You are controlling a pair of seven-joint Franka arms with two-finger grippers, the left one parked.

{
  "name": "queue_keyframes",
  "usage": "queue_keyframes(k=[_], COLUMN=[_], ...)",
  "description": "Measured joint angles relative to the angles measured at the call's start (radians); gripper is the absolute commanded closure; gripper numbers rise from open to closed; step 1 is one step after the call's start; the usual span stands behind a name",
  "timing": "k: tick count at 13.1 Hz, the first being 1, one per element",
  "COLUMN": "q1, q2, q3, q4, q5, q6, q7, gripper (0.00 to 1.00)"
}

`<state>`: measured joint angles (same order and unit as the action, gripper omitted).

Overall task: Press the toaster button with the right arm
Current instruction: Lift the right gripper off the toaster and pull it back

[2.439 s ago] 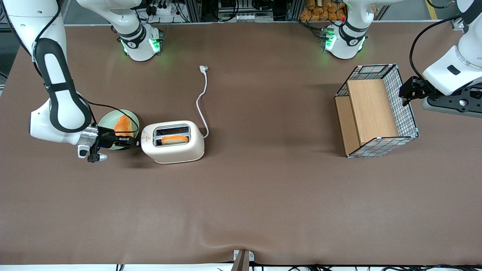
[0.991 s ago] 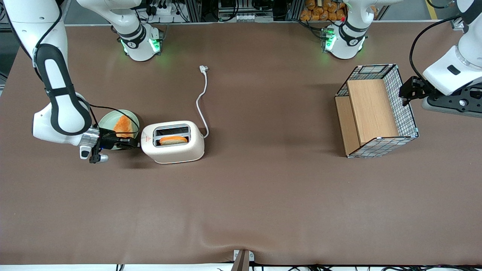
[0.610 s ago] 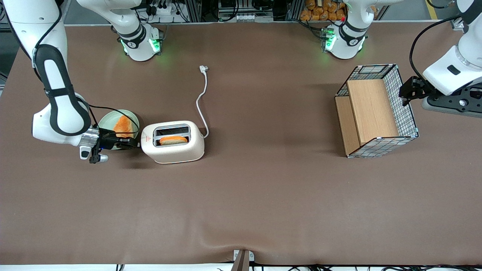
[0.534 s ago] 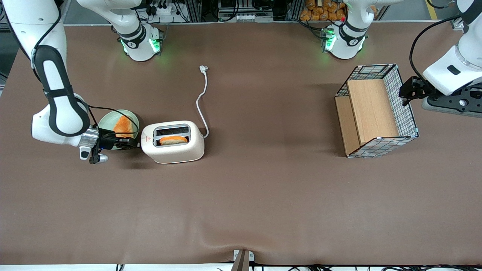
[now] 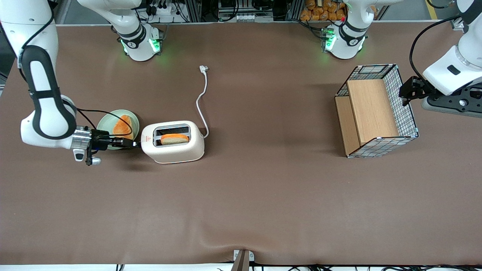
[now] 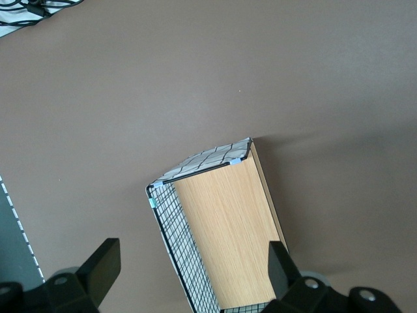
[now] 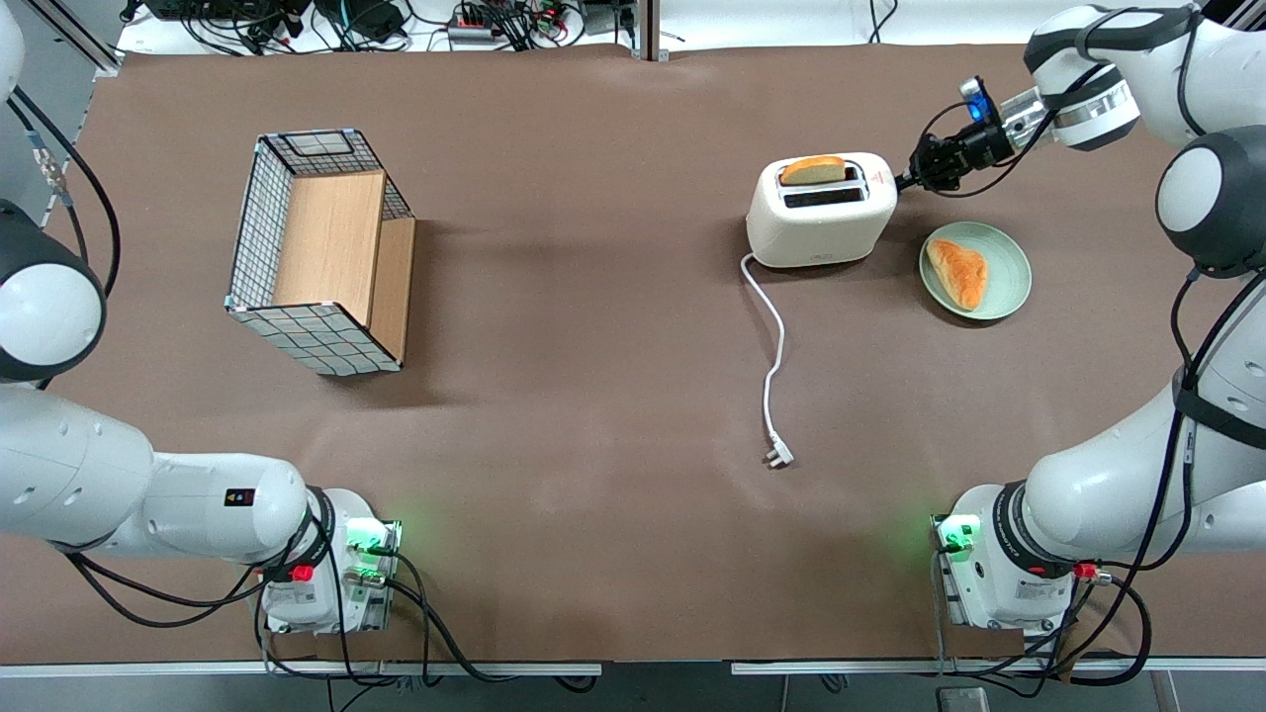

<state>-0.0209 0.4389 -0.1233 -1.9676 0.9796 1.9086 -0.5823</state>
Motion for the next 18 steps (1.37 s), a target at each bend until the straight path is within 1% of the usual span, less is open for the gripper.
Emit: queue_keyframes(k=[1,2,7,8,9,11,14,15,16,17,18], q1=[-0.001,-0.002,-0.002,-0.002,-0.002,-0.002,-0.002,-0.001,0.001,0.004,0.006], q2=[-0.005,-0.013,-0.096,-0.123,-0.154,-0.207,-0.233,-0.233,-0.233,-0.233,-0.233], q3=[-0.002,-0.002,-0.002,-0.002,-0.002,-0.002,0.002,0.006,0.009,0.012,0.013], q4=[0.011,0.024,0.070,0.080,0.099,0.178,0.339,0.384,0.418,0.444,0.464], q5=[-0.012,-0.039,-0.217,-0.268,-0.333,-0.471,-0.627,-0.674,-0.707,-0.729,-0.751], q6=[-0.005,-0.007,-0.037,-0.046,-0.074,-0.179,-0.318,-0.350,-0.373,-0.392,-0.408], q7=[0.022,0.052,0.200,0.235,0.280,0.362,0.395,0.403,0.411,0.415,0.417], gripper=[1.00,1.00,1.00,1.00,1.00,1.00,1.00,1.00,1.00,0.93,0.77])
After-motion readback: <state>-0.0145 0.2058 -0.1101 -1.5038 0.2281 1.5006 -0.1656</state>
